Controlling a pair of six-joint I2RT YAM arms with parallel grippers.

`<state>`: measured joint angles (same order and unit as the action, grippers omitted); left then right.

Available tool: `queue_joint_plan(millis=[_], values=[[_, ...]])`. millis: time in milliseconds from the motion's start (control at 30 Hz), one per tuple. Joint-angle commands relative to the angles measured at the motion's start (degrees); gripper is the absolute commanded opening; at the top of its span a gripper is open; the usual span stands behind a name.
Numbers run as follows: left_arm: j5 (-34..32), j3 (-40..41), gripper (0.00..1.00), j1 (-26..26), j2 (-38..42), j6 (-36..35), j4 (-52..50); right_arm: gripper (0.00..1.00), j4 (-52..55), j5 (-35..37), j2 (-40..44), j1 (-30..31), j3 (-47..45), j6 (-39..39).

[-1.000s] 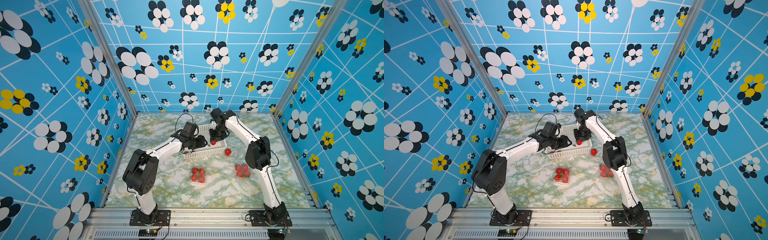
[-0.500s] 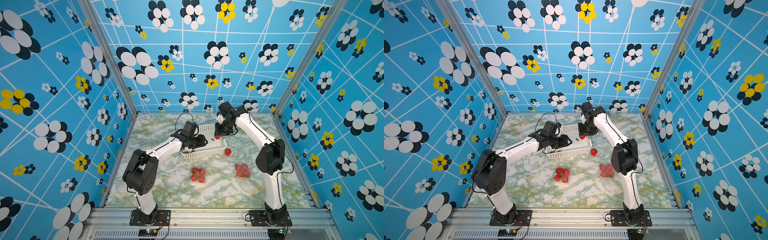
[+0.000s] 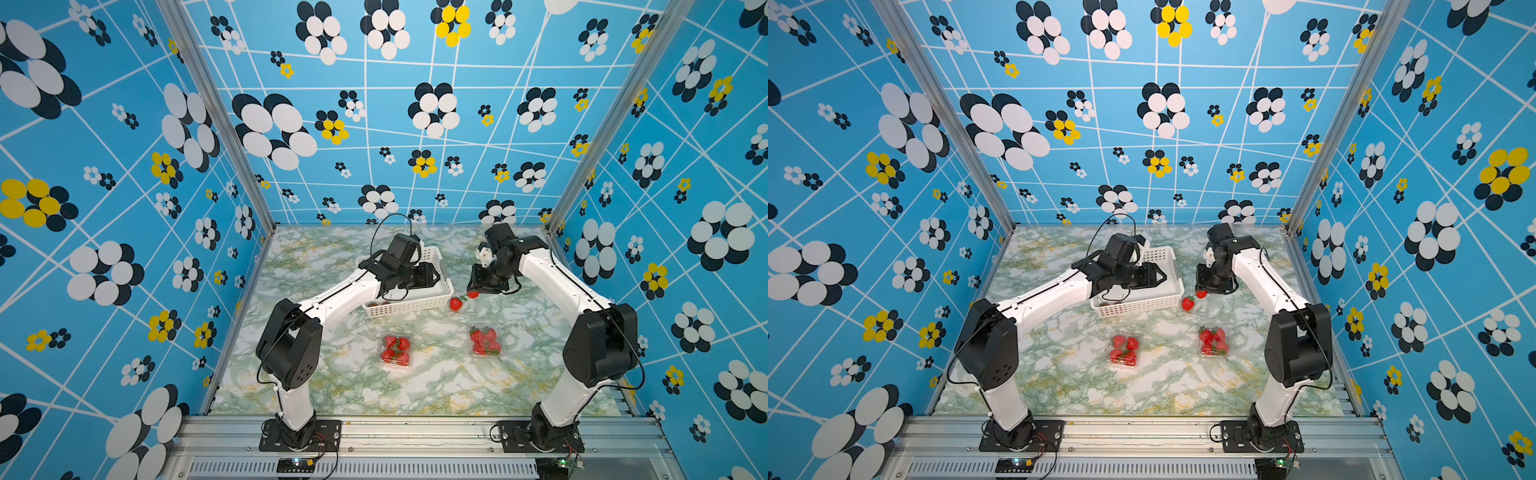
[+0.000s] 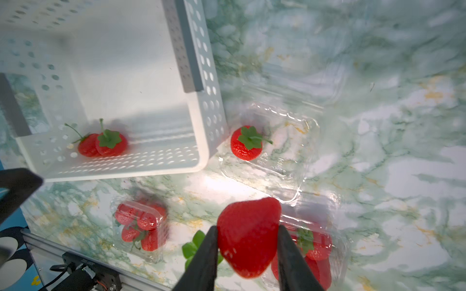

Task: Pack strawberries into containers
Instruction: Place the strawberry in the packing box.

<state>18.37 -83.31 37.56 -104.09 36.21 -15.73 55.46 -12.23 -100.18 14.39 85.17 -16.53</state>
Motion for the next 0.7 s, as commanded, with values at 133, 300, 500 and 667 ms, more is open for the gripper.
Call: queue_joint_plan(millis=[133,300,500,667], values=[[-1.6,-3.0,0.55,2.9,-1.8,0.8,-2.1,0.13,-5.1,-2.1,-3.8,-1.1,-2.2,0.9],[-2.2,-3.6,0.55,3.7,-1.8,0.7,-2.9,0.13,-5.8,-0.4,-8.2,-2.0,-1.8,1.7],[-2.7,-4.0,0.55,3.7,-1.9,0.2,-3.7,0.13,-6.8,-0.3,-10.5,-2.7,-2.2,2.3],[-2.5,-4.4,0.55,3.7,-3.0,0.2,-3.8,0.19,-6.2,1.0,-11.6,-2.8,-1.4,2.7]])
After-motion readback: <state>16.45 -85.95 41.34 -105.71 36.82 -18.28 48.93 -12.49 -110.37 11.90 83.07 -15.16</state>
